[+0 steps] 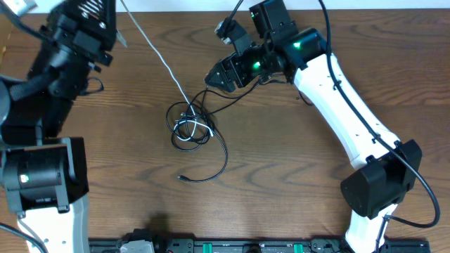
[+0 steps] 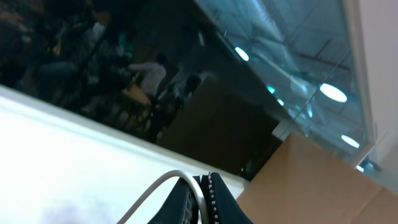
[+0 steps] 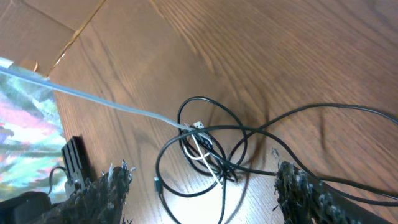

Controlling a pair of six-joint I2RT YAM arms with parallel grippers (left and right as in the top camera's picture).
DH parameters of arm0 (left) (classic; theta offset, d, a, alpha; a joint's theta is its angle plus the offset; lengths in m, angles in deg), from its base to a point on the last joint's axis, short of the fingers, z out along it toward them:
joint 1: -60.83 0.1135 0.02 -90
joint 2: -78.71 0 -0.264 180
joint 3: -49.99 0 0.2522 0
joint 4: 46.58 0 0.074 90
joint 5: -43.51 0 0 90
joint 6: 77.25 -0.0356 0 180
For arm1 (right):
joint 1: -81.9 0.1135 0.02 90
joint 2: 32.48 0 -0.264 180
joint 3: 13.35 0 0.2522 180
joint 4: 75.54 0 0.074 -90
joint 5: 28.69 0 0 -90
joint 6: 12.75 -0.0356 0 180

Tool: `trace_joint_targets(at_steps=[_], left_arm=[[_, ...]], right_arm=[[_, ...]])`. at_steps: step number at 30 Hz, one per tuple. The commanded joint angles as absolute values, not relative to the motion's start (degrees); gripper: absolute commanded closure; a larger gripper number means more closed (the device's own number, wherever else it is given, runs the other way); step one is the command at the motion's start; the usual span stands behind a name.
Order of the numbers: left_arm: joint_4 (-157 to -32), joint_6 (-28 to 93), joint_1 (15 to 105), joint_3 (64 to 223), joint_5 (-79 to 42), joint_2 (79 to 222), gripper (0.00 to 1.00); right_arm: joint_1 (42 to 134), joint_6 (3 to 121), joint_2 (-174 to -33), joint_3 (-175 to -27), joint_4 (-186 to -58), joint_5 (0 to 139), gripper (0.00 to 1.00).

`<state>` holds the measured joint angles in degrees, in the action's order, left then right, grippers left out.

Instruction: Untangle cables

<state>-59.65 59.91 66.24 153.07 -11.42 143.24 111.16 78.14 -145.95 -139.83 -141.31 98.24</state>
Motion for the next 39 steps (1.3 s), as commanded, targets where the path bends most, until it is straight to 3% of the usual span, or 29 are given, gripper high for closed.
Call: trace_joint_targets(at_steps=[1,15,26,36,39], left_arm=[[-57.18,62.60,66.32,157.70,-13.67,145.71,0.93],[-61.64,64.50,66.32,173.55,-12.14,155.07,0.92],[-63.98,64.28,66.32,173.55,-12.03,156.62,0.92],[-64.83,64.30,66.32,173.55,-11.31,156.62,0.93],[-65.73,64.28,66.32,173.55,-11.09,156.62,0.93]], right_arm=[[111.68,79.73,-146.06,-139.81,-141.33,99.42,0.27],[111.57,81.88,-146.06,-139.81,-141.29,99.46,0.26],[115.27,92.00,-148.57,-139.72,-139.10,104.60,0.15],[121.06,90.42,-160.46,-139.72,-122.16,104.40,0.20],[121.65,86.68,-163.72,-139.72,-115.56,101.21,0.30]])
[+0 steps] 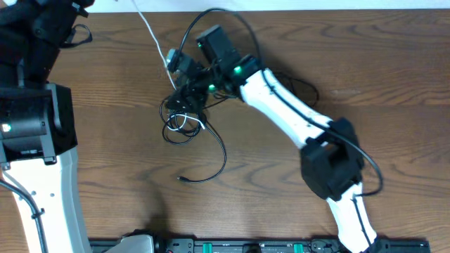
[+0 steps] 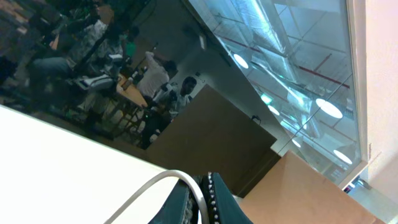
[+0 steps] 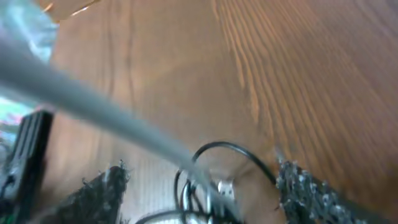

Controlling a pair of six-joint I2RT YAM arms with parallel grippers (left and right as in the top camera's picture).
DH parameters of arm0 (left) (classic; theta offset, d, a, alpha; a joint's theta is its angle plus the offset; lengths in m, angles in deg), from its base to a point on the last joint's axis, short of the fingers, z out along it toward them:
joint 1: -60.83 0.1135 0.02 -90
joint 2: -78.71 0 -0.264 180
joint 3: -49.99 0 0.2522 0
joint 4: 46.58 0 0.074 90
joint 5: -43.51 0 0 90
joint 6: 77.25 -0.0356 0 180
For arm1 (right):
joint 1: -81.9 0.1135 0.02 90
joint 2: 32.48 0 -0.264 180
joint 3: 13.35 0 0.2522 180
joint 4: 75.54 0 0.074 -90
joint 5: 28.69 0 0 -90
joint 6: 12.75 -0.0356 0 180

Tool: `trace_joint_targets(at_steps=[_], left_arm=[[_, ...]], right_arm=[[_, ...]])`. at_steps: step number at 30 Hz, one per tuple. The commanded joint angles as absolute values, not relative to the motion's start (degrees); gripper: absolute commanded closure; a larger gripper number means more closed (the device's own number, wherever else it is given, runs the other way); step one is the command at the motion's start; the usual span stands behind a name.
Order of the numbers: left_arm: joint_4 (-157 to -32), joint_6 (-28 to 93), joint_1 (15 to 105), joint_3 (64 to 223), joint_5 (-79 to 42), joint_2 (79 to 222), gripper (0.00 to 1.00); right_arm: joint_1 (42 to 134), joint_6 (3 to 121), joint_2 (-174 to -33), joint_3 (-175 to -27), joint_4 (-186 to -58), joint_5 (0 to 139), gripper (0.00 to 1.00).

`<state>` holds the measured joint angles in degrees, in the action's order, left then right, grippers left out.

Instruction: Untangle cables

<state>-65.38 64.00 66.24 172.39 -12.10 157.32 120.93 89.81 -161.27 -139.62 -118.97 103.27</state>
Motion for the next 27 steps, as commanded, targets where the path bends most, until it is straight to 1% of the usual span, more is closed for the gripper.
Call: trace_joint_targets(at_steps=[1,2,4,5,6,7,13,16,20,25,27], left_arm=[[-66.27,64.28,66.32,173.55,-11.09,156.62,0.93],[-66.97,64.24,66.32,173.55,-11.09,156.62,0.93],[-68.39,62.92,66.34,173.55,-11.14,156.62,0.92],[-68.98,62.51,66.34,173.55,-11.14,156.62,0.93],[-69.44,62.14,66.34,173.55,-11.16,156.62,0.93],[-69.88,61.81,66.34,173.53,-11.16,156.62,0.92],[-71.89,60.04,66.34,173.48,-11.16,156.64,0.93],[-75.45,57.22,66.94,173.50,-11.18,156.62,0.93],[-85.99,51.95,68.44,173.48,-12.99,156.64,0.94],[-100.83,43.25,68.68,173.48,-21.65,157.12,0.93],[-104.37,41.22,68.68,173.48,-23.68,157.51,0.93]], right_arm=[[121.65,85.57,-164.18,-139.72,-114.40,100.25,0.31],[121.63,84.26,-164.64,-139.72,-113.16,99.05,0.38],[121.23,81.92,-164.64,-139.75,-112.09,96.40,0.76],[120.90,81.18,-164.42,-139.75,-112.00,95.55,0.89],[120.53,80.56,-164.27,-139.75,-112.00,95.03,0.95],[120.14,80.26,-164.11,-139.75,-112.00,94.81,0.99],[116.10,74.69,-163.61,-139.83,-112.22,96.58,0.99],[113.80,72.70,-162.65,-139.83,-113.03,99.07,0.99],[110.33,71.71,-158.45,-139.86,-117.81,99.14,0.99],[107.05,71.78,-149.43,-139.86,-122.38,96.08,0.99],[106.57,72.19,-145.27,-139.86,-123.58,95.44,0.99]])
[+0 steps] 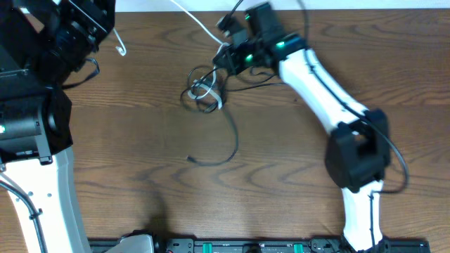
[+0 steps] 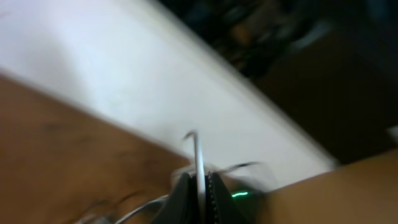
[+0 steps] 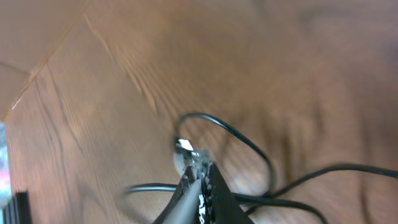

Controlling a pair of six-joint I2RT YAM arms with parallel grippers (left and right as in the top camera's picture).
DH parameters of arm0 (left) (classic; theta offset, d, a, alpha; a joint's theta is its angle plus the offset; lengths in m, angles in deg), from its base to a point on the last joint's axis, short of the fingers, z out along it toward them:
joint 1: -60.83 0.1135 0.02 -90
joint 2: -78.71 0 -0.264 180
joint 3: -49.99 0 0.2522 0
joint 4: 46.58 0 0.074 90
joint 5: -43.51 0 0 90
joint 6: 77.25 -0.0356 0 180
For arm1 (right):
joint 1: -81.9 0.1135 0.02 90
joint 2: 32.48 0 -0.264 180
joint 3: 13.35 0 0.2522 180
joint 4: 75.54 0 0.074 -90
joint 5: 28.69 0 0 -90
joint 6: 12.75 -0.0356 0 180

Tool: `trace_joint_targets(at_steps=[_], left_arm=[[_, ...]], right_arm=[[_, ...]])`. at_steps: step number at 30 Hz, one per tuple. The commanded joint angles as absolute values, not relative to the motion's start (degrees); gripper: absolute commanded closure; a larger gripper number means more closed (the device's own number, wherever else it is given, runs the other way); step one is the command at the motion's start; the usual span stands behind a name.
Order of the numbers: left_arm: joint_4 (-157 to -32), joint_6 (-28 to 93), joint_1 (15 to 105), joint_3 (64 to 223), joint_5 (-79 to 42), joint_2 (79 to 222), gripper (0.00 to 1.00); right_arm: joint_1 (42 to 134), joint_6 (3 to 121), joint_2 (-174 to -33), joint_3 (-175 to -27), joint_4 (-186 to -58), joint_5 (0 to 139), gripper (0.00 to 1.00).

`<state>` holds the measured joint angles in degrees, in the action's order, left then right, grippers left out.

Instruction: Untangle cables

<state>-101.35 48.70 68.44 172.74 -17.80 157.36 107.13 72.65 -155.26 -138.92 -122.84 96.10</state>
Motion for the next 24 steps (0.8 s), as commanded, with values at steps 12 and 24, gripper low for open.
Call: trace_joint_targets(at_steps=[12,24], left_arm=[[-119.60,34.16,68.66,173.48,-24.88,164.84,0.93],[-127.52,24.94,66.50,173.44,-22.59,173.64,0.93]], right_arm=[[111.20,75.49,-136.27,-139.83,-134.01,80.08,0.99],[107.44,72.94,-138.69,-139.81,-137.29,79.84,0.99]])
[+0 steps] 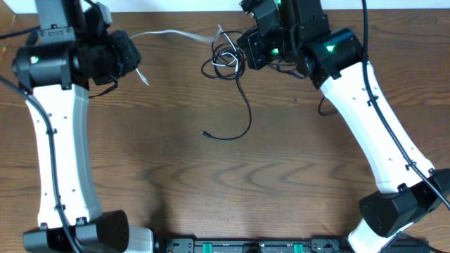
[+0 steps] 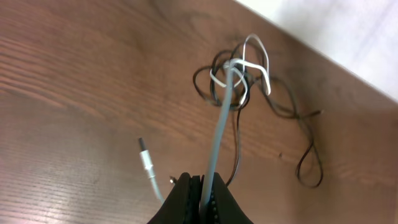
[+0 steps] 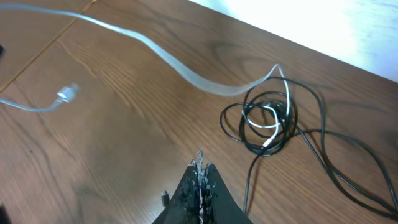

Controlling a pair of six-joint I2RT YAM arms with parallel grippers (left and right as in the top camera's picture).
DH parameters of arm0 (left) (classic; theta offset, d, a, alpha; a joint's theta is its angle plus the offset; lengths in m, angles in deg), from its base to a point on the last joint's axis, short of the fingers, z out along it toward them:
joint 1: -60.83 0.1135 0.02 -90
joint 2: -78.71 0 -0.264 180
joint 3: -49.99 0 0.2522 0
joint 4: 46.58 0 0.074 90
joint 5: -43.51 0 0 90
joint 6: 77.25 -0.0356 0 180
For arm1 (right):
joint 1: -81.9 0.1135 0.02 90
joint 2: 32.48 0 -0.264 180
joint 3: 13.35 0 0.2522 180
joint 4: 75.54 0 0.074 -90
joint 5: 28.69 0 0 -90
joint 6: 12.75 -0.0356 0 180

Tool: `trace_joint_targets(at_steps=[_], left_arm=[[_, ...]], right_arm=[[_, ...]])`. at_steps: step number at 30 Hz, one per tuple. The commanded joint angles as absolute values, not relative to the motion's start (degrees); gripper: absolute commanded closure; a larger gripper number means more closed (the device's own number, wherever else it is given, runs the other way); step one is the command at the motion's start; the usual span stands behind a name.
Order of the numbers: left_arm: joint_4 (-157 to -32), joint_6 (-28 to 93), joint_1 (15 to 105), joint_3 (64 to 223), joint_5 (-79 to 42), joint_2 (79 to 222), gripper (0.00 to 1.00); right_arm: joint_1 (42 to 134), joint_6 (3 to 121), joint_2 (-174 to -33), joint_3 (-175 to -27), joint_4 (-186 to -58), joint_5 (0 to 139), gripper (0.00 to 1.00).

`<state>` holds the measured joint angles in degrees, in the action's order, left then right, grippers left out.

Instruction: Untangle cables

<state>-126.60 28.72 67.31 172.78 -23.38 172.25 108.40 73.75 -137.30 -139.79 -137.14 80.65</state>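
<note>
The tangle [image 1: 221, 60] of black and white cable lies near the table's far edge, also seen in the left wrist view [image 2: 239, 78] and the right wrist view [image 3: 267, 118]. A white cable [image 1: 176, 33] runs taut from it to my left gripper [image 2: 202, 190], which is shut on it. Its plug end [image 2: 144, 155] hangs free beside the fingers. A black tail ends in a plug [image 1: 204, 133] at mid table. My right gripper [image 3: 200, 168] is shut above the wood, short of the tangle, with no cable seen between its fingers.
More black cable [image 1: 323, 105] trails from the tangle to the right, under the right arm. The table's far edge [image 3: 323, 34] meets a white surface just behind the tangle. A black rail [image 1: 246, 246] runs along the front edge.
The tangle lies a little farther back and right. My right gripper, then shut at the tangle, is now off it. My left gripper has come down toward the table, still holding the white cable.
The tangle first lay mid table, my left gripper holding the white cable high and my right gripper open beside it. Then the open right gripper was over the tangle, then shut at it, farther back. Now the tangle rests near the far edge with the white cable stretched left.
</note>
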Motion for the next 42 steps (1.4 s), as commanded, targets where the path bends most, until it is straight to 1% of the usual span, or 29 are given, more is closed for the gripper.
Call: trace_joint_targets(at_steps=[1,2,3,8,9,12,19,26,29,37,40,42], left_arm=[[-127.82,24.76,66.28,173.44,-22.63,174.06,0.93],[-128.04,24.78,66.19,173.39,-23.11,174.50,0.93],[-128.52,24.70,66.21,173.37,-24.14,175.17,0.92],[-130.27,24.83,66.21,173.37,-30.15,176.84,0.92],[-130.58,24.83,66.21,173.37,-30.90,177.14,0.92],[-130.75,24.83,66.21,173.20,-31.18,177.91,0.92],[-130.77,24.83,66.21,172.56,-31.18,178.10,0.92],[-130.82,24.83,66.21,172.56,-31.16,178.10,0.92],[-130.84,24.83,66.19,172.56,-31.16,178.10,0.92],[-130.88,24.83,66.19,172.56,-31.16,178.10,0.92],[-130.88,24.83,66.21,172.56,-31.16,178.10,0.93],[-130.88,24.83,66.21,172.56,-31.16,178.10,0.92]], right_arm=[[107.05,72.30,-139.70,-139.81,-136.96,79.81,0.96],[106.78,71.82,-140.73,-139.81,-136.59,79.86,0.92],[106.28,70.82,-143.50,-139.81,-135.67,80.01,0.86],[105.93,70.79,-151.68,-139.81,-130.95,81.06,0.69],[105.89,70.14,-153.23,-139.81,-129.59,80.89,0.67],[105.84,66.60,-157.82,-139.81,-124.79,80.12,0.66],[105.84,57.24,-166.04,-139.81,-116.48,76.75,0.67],[106.72,53.66,-171.59,-139.81,-111.19,76.01,0.72],[107.33,50.42,-173.16,-139.81,-110.23,71.86,0.76],[107.83,47.47,-175.72,-139.81,-108.37,68.93,0.78],[108.12,47.52,-176.07,-139.81,-109.14,68.91,0.83],[108.14,48.13,-176.07,-139.83,-109.27,68.95,0.91]])
